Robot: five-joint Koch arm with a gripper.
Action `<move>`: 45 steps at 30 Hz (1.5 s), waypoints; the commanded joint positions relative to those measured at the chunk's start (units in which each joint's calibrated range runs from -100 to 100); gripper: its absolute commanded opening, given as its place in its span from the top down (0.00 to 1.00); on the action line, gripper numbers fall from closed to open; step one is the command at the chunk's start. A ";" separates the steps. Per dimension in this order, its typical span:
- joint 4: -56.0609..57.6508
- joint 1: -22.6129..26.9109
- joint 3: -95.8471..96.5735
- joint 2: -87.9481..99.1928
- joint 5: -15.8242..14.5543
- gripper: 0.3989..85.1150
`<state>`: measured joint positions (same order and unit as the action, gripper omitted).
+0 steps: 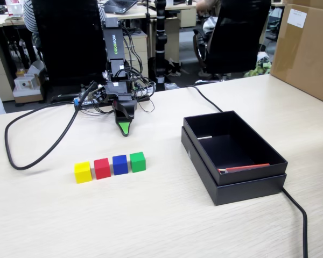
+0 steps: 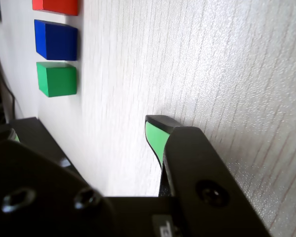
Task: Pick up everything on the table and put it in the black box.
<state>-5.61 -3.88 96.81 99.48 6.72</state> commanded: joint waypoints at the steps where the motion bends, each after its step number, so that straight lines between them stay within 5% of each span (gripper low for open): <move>1: 2.29 0.05 0.93 -0.40 0.10 0.42; 18: 2.46 -0.15 -0.25 -0.51 -0.29 0.43; 23: 23.54 0.15 -18.29 -3.84 -3.47 0.44; 34: 49.20 1.81 -53.38 -26.33 -6.15 0.44; 45: 55.42 2.00 -79.94 -62.71 -6.15 0.45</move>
<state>49.21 -1.83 23.78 41.23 0.46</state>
